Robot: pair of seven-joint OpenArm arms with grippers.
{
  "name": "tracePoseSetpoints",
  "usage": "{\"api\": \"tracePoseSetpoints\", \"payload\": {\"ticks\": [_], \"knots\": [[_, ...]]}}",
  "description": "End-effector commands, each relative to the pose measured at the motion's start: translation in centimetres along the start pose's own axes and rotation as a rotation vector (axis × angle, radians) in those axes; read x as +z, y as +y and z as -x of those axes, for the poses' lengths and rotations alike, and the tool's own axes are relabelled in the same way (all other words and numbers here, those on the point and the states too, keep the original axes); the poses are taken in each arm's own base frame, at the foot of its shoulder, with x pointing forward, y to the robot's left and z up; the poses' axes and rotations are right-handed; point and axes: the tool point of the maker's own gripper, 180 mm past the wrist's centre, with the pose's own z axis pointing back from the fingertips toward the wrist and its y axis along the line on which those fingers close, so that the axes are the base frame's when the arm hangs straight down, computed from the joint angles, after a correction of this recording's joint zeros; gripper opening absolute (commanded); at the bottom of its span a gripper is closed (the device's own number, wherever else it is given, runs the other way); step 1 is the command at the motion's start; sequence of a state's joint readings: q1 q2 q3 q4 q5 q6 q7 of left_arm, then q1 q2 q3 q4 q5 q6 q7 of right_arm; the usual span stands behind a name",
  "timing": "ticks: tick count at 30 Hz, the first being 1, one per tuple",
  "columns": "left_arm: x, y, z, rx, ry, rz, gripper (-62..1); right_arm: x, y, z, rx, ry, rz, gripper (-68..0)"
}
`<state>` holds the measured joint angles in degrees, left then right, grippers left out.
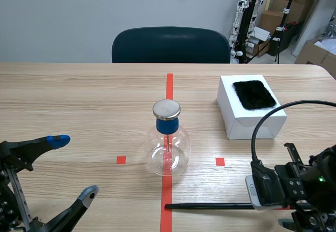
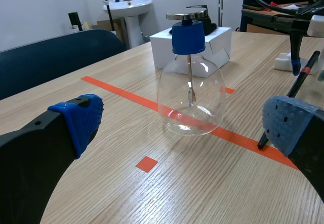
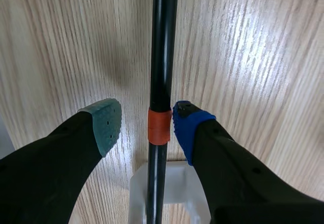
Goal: Do the electroscope experiment. pick up the black charging rod
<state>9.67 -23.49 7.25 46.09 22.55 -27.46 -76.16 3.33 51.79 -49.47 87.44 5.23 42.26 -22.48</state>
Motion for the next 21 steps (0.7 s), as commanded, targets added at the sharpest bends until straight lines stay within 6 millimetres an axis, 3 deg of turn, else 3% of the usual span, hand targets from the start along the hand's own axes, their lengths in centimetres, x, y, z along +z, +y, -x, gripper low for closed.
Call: {"api": "tracePoseSetpoints", "payload": {"ticks": [1, 7, 14, 21], "knots": [[-0.12, 0.25, -0.51, -0.006, -0.024, -0.005, 1.4, 0.93, -1.58, 0.12, 0.007, 0.001, 0.037, -43.4], [-0.12, 0.25, -0.51, -0.006, -0.024, -0.005, 1.4, 0.92, -1.57, 0.27, 0.008, 0.009, 0.037, -43.5], [-0.12, 0.25, -0.51, -0.006, -0.024, -0.005, 1.4, 0.92, -1.59, 0.39, 0.01, 0.016, 0.038, -52.6], [-0.12, 0.25, -0.51, -0.006, -0.024, -0.005, 1.4, 0.92, -1.58, 0.61, 0.01, 0.028, 0.038, -52.6]]}}
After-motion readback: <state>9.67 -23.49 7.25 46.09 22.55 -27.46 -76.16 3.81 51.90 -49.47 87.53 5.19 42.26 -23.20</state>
